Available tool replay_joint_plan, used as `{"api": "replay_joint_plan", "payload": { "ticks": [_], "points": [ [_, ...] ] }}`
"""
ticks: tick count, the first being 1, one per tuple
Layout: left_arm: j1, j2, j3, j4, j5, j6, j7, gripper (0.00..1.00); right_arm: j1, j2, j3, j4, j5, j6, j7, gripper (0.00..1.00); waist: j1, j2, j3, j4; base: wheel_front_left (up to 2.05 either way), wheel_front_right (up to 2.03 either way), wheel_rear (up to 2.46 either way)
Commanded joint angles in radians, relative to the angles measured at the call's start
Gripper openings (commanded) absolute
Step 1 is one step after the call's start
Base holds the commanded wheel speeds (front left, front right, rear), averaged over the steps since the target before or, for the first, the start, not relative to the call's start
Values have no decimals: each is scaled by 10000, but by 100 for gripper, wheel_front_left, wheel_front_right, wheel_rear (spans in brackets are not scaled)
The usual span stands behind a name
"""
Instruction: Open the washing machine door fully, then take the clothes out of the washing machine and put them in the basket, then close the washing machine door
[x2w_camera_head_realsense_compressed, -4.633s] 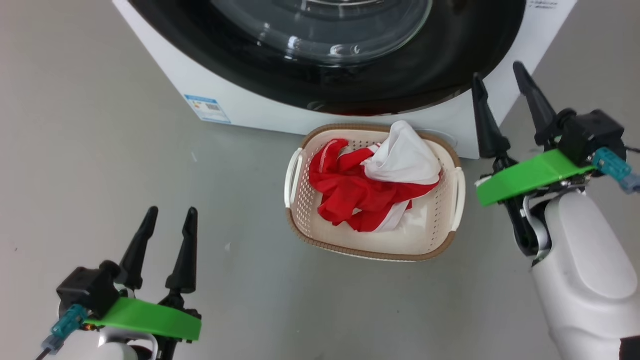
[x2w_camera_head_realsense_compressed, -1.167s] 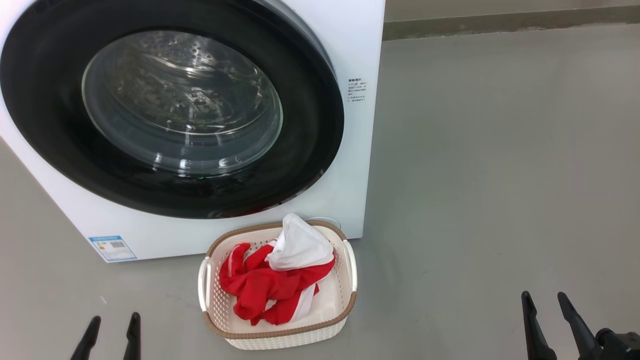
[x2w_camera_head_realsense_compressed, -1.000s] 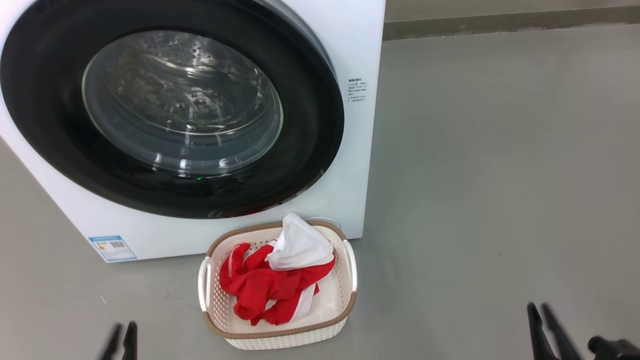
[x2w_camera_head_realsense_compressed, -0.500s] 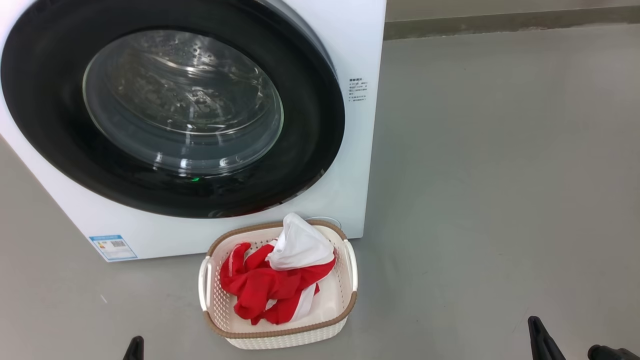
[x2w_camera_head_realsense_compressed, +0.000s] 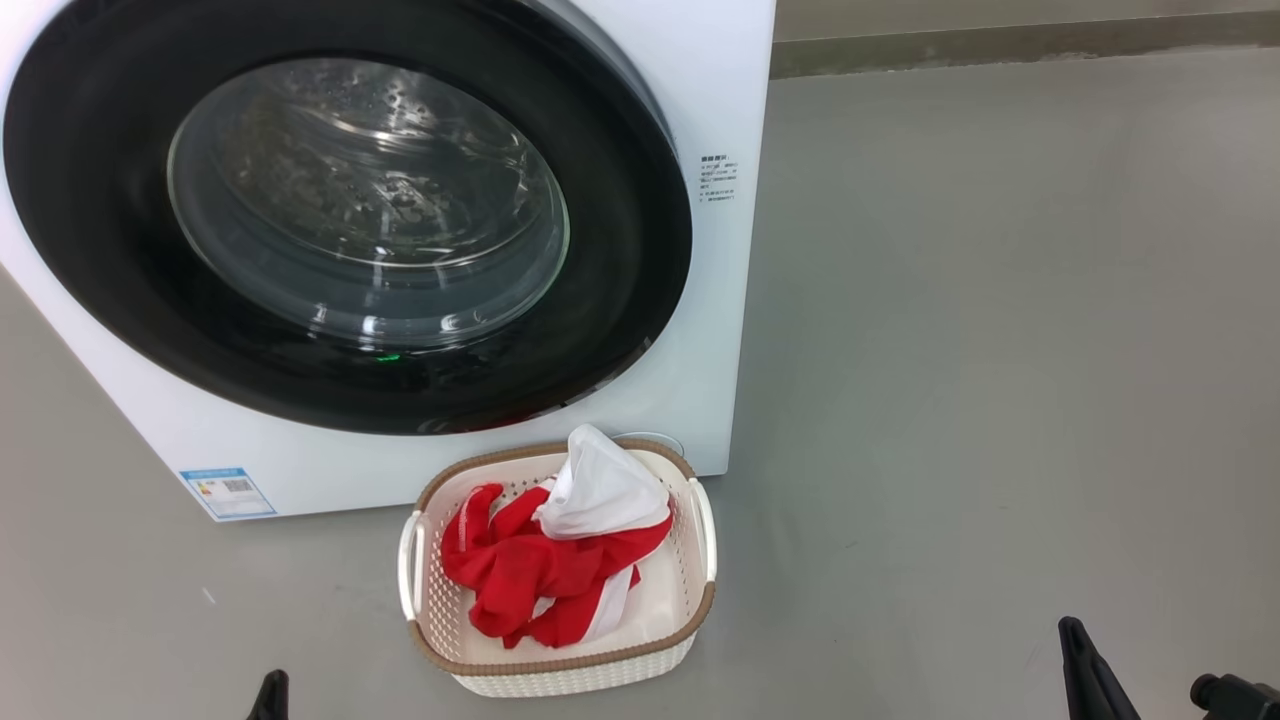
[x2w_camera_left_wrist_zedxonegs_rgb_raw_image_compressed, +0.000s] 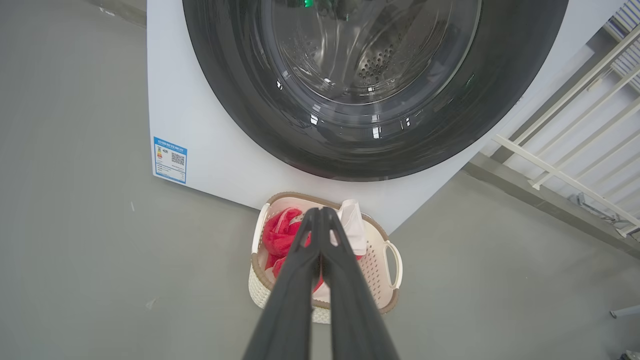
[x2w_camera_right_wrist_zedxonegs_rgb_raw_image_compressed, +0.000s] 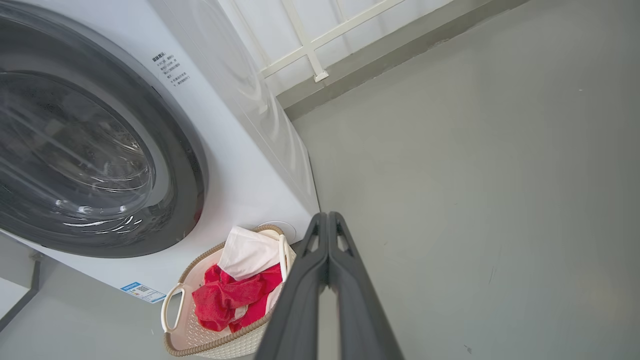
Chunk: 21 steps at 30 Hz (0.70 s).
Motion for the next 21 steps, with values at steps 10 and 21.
{"api": "replay_joint_plan", "payload": {
  "ticks": [10,21],
  "points": [
    [-595,42,189,-300,-1221,-20,341,0,-608,-192,33,-335,1250,-1,348,0,-1,0,10,19,0,0,0],
    [-778,-40,233,-338,-2311,-26,658,0,-844,-224,49,-401,2381,-2,672,0,-1,0,20,38,0,0,0]
  ]
}}
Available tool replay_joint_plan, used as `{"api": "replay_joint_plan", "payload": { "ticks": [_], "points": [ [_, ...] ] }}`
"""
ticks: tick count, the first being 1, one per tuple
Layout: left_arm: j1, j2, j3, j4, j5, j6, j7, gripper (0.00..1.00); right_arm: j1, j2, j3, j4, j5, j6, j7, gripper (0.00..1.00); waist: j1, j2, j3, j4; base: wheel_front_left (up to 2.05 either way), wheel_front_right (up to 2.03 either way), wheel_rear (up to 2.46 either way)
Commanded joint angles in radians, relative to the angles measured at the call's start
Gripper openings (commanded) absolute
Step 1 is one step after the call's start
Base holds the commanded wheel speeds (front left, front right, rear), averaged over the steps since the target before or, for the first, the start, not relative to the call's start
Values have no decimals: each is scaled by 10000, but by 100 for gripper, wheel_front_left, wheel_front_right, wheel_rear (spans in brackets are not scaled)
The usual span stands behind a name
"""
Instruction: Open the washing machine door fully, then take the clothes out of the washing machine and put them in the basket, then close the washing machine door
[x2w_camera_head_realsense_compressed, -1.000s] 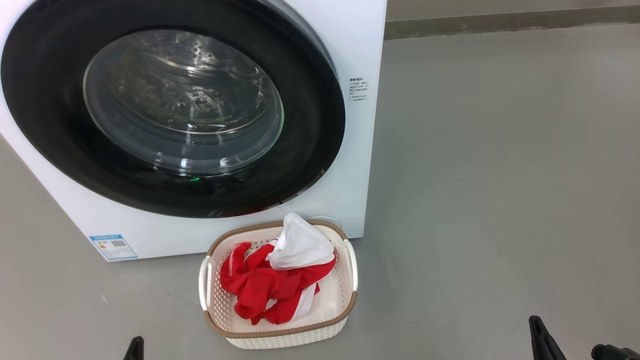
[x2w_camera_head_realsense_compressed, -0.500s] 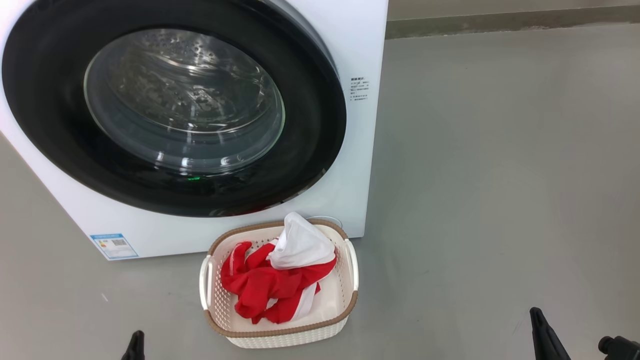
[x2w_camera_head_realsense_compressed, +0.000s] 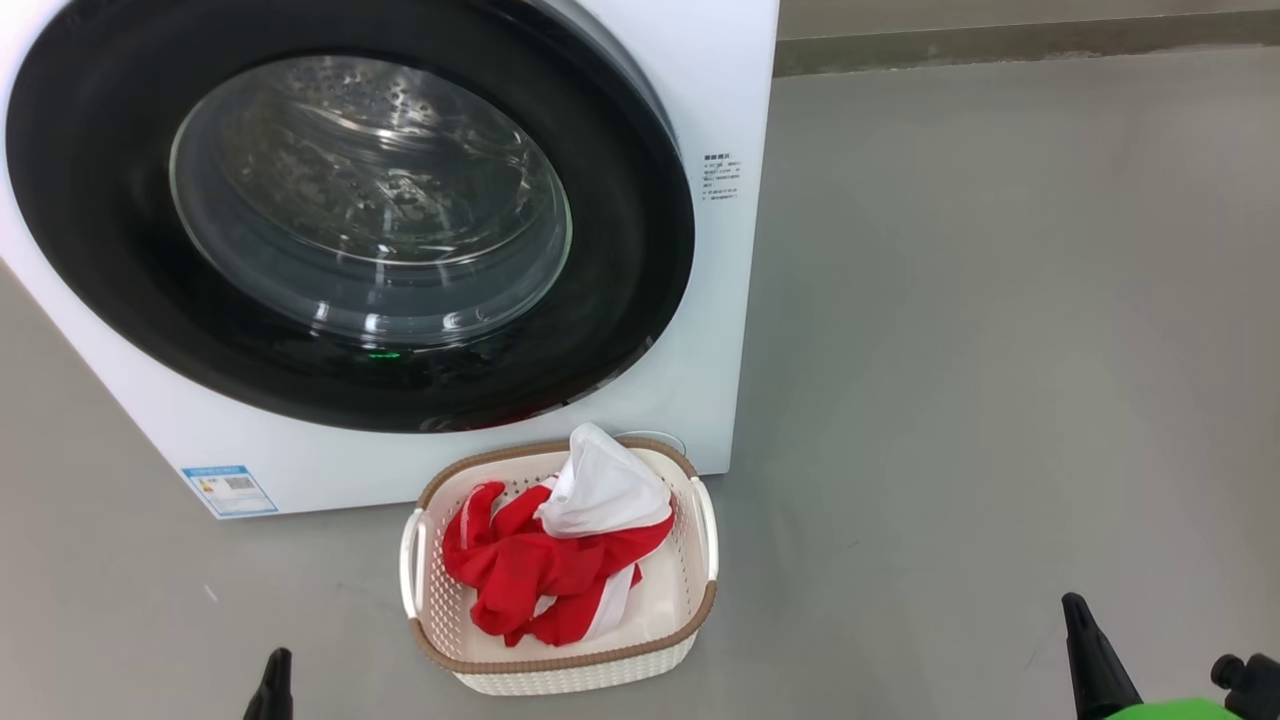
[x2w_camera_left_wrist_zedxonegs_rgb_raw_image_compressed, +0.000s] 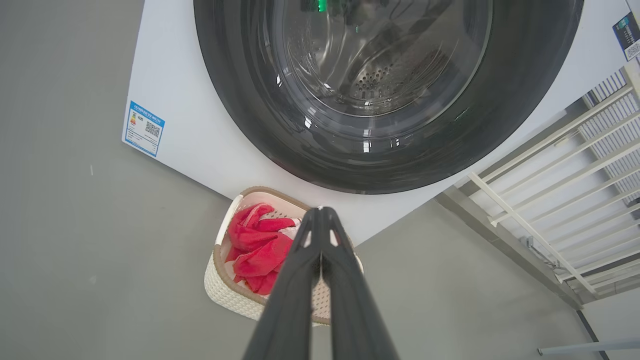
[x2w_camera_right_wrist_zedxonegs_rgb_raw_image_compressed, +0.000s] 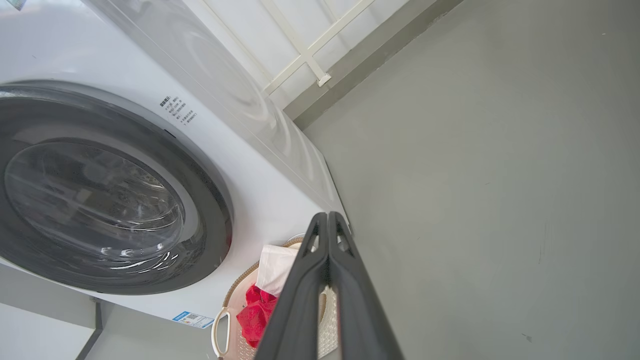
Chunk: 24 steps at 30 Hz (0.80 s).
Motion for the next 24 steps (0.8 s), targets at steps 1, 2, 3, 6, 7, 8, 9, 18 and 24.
{"api": "replay_joint_plan", "payload": {
  "ticks": [1,2,3,6,7,8,9,18,24],
  "points": [
    [-471,83,216,-288,-299,-27,79,0,-503,-190,54,-305,357,-2,91,0,-1,0,2,3,0,0,0],
    [-504,68,224,-295,-497,-28,137,0,-546,-196,57,-317,563,-3,150,0,-1,0,3,7,0,0,0],
    [-504,68,224,-295,-497,-28,137,0,-546,-196,57,-317,563,-3,150,0,-1,0,3,7,0,0,0],
    [-554,46,236,-305,-794,-30,223,0,-610,-205,61,-335,871,-3,238,0,-1,0,6,12,0,0,0],
    [-571,38,240,-309,-893,-30,252,0,-631,-208,63,-341,974,-3,268,0,-1,0,7,14,0,0,0],
    [-587,31,244,-312,-992,-31,281,0,-653,-211,64,-347,1077,-3,297,0,-1,0,8,16,0,0,0],
    [-604,23,248,-316,-1091,-31,310,0,-674,-213,66,-353,1179,-3,327,0,-1,0,9,17,0,0,0],
    [-754,-44,283,-347,-1982,-36,570,0,-867,-240,79,-408,2105,-4,591,0,-1,0,18,33,0,0,0],
    [-854,-88,307,-368,-2576,-40,743,0,-996,-257,87,-444,2721,-5,768,0,-1,0,24,43,0,0,0]
  ]
}}
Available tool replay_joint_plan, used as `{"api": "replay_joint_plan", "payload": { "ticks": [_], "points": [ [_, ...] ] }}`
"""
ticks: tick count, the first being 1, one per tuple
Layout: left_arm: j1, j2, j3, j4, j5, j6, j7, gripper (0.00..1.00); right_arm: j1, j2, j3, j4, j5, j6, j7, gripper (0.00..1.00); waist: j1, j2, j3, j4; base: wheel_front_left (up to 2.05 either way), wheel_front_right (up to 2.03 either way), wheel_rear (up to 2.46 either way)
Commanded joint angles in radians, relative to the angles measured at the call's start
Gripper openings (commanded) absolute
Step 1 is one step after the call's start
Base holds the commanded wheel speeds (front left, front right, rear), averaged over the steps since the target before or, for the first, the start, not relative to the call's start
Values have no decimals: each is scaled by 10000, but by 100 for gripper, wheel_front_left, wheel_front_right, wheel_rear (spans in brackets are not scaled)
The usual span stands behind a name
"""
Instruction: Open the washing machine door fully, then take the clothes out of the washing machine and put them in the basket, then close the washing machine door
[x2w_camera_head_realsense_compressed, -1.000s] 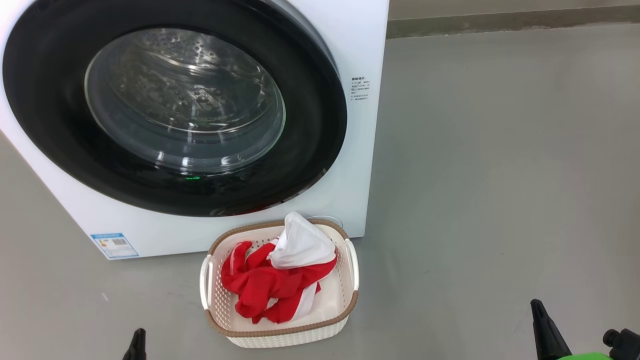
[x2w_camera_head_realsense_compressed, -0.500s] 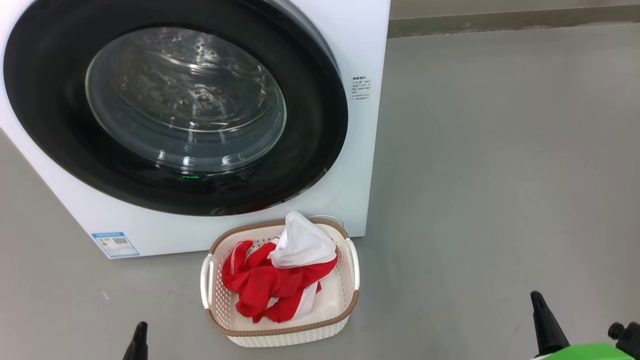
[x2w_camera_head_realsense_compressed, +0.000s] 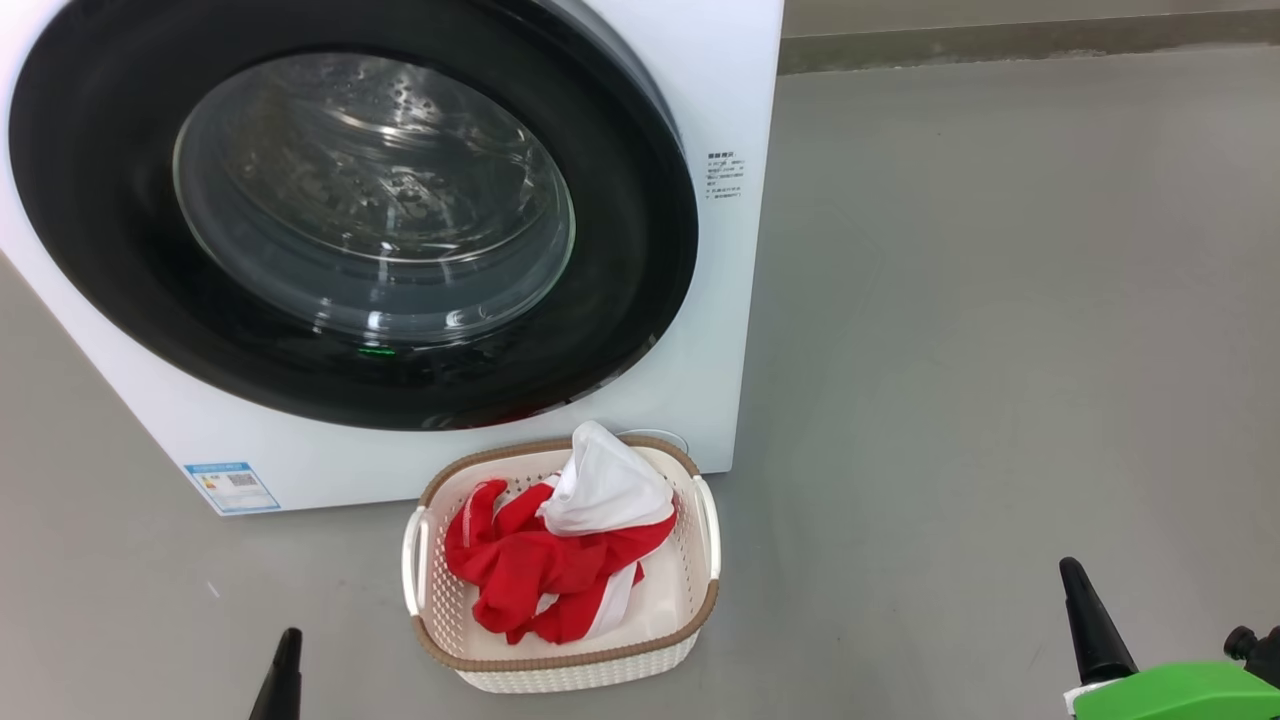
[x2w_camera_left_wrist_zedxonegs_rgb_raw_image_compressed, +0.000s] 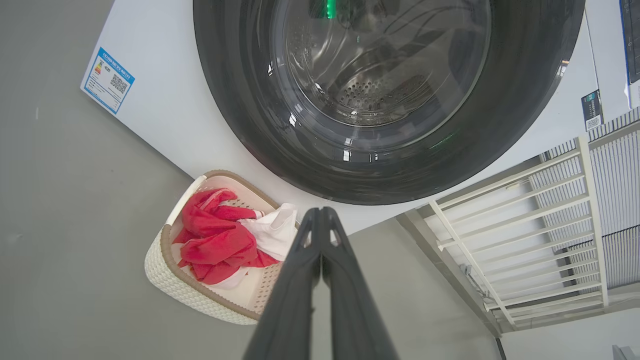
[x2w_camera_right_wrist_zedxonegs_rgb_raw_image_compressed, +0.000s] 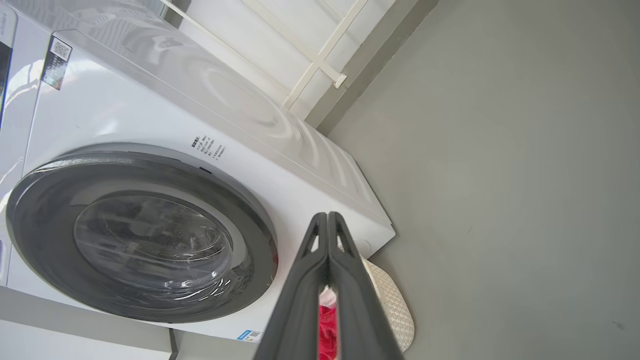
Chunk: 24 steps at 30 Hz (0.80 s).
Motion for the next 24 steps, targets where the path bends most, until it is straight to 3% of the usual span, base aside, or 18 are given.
{"api": "replay_joint_plan", "payload": {
  "ticks": [1,24],
  "points": [
    [-498,88,265,-298,-257,-40,62,0,-473,-185,96,-287,276,-5,55,0,-1,-1,1,2,0,0,0],
    [-880,-83,354,-377,-2535,-53,722,0,-966,-252,130,-425,2636,-7,731,0,-1,-1,23,42,0,0,0]
  ]
}}
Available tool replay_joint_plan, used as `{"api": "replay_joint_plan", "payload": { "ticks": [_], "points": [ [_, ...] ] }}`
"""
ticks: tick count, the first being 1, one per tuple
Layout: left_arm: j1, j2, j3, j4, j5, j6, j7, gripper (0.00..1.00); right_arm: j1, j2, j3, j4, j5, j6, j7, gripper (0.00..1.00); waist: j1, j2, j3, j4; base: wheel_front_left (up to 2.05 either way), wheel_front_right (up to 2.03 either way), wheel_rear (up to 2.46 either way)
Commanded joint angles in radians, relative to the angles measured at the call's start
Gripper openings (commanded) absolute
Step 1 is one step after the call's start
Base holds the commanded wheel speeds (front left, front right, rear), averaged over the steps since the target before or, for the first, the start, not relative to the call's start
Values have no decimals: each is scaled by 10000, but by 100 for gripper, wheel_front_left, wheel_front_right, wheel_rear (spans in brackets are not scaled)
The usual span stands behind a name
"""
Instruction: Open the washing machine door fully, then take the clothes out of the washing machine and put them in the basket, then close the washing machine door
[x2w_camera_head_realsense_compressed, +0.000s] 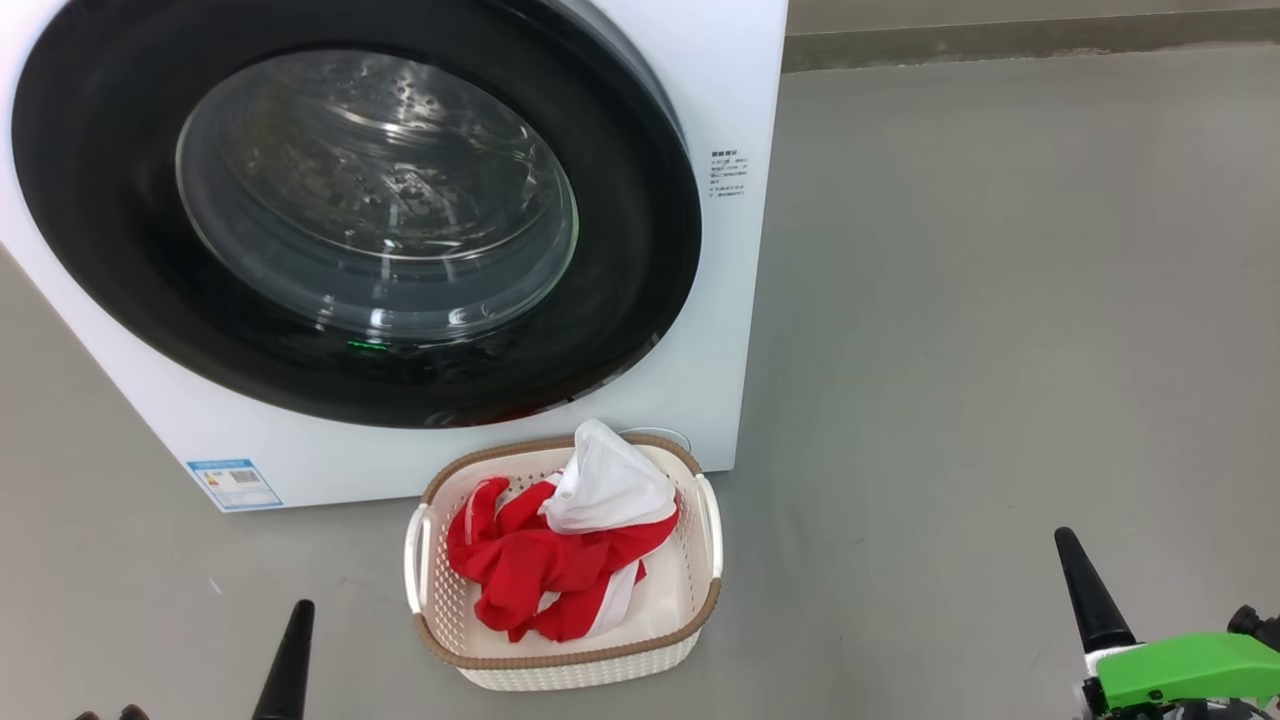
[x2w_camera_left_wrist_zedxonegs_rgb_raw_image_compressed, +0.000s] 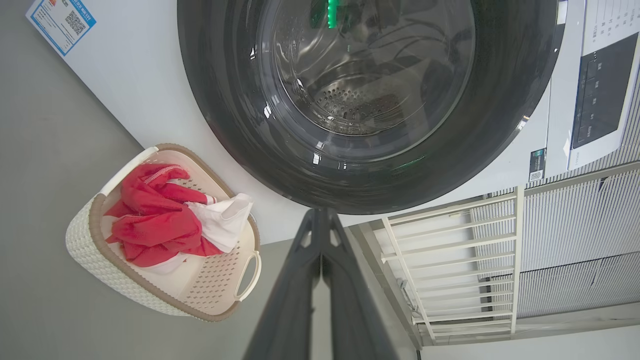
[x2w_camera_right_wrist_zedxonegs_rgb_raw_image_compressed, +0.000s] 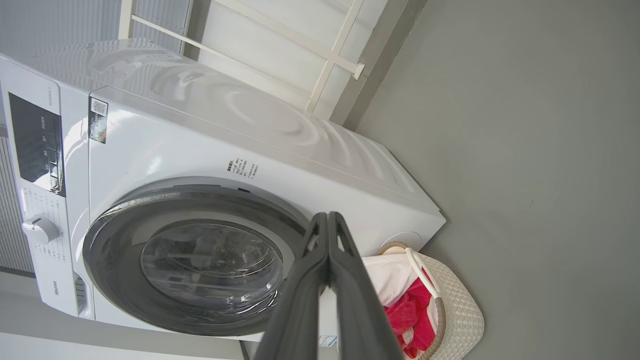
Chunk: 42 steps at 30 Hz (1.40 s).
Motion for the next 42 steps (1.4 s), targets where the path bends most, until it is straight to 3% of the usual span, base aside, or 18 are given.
{"api": "replay_joint_plan", "payload": {
  "ticks": [1,30,42],
  "points": [
    [-489,80,306,-305,-274,-53,105,0,-569,-191,139,-316,360,-5,67,0,-1,0,1,2,0,0,0],
    [-972,-136,417,-405,-3146,-69,937,0,-1189,-275,181,-491,3338,-7,919,0,-1,0,29,53,0,0,0],
    [-983,-141,419,-407,-3218,-69,957,0,-1205,-277,182,-495,3412,-7,940,0,-1,0,30,54,0,0,0]
  ]
}}
